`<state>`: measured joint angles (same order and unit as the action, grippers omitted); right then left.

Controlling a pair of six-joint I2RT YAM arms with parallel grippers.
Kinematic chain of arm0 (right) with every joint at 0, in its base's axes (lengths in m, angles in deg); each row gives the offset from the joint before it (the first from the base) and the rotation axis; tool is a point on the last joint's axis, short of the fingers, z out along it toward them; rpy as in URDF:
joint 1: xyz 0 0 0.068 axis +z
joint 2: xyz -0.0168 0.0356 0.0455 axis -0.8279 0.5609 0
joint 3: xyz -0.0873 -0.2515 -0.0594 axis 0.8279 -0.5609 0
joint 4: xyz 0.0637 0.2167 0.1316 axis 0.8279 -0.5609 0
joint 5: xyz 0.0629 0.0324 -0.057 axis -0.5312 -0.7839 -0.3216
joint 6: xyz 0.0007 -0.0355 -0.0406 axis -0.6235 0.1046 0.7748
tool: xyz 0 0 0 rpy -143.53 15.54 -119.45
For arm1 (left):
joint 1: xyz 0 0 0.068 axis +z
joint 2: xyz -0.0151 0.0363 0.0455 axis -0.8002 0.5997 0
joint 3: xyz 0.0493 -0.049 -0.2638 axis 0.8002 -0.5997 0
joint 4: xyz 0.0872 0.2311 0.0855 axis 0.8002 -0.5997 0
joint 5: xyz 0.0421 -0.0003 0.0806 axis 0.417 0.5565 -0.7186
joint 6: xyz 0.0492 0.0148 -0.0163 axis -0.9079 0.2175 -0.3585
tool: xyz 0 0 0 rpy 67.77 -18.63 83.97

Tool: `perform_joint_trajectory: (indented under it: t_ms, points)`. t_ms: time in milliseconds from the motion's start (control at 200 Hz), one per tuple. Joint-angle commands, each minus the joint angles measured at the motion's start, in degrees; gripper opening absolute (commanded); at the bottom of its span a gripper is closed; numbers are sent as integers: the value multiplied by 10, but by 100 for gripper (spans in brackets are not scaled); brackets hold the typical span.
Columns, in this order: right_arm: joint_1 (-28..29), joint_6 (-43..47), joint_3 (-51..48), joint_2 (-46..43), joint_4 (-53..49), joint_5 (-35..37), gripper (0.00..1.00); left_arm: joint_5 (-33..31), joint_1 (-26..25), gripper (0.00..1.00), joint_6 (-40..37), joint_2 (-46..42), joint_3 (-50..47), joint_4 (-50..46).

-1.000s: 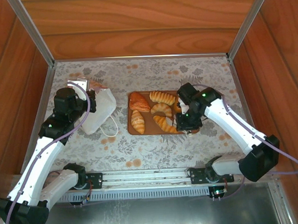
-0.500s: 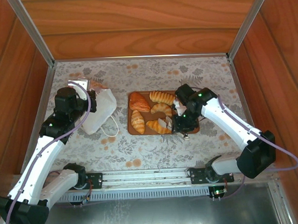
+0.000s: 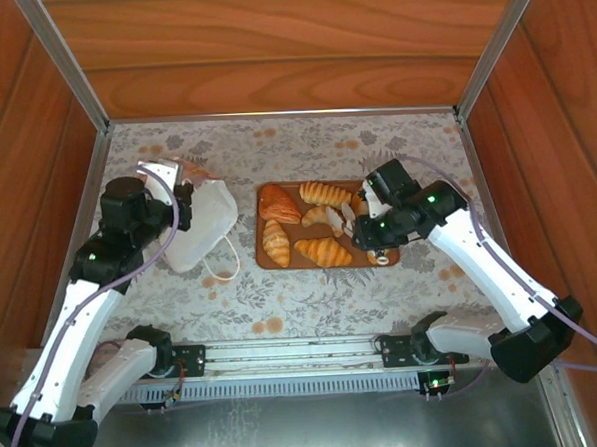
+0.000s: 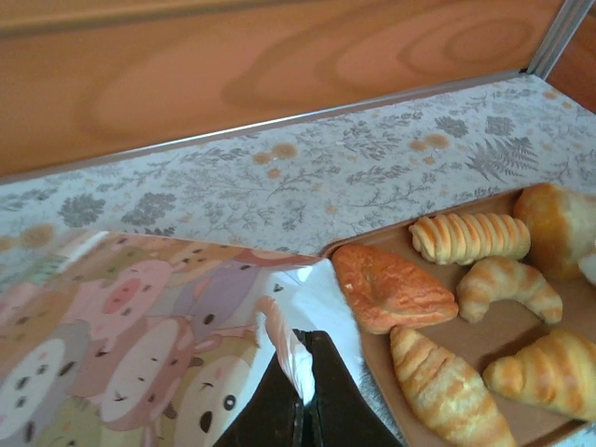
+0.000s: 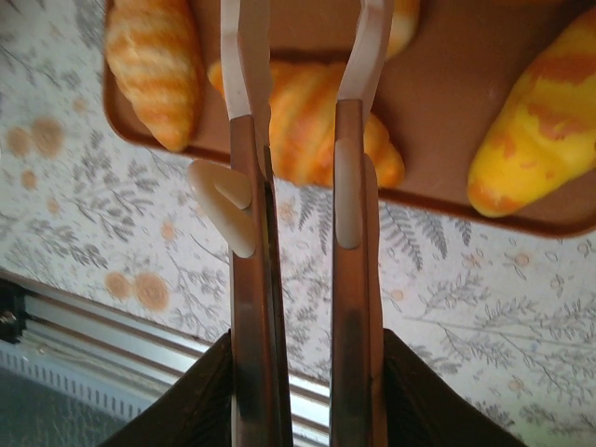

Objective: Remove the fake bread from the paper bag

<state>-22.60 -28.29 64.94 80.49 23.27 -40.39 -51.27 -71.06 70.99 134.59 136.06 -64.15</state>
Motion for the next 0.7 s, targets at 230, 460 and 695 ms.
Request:
perform_joint_trajectory:
  t_ms: [230, 460, 695]
  points:
    - [-7, 13, 4, 15, 90, 12, 37, -57, -3, 0, -77, -119, 23, -159]
    - [-33, 19, 8, 14, 102, 37, 37, -56, -3, 0, -57, -76, 52, -162]
    - [-101, 3, 11, -20, 113, 38, 37, -46, -2, 0, -20, 61, 202, -151]
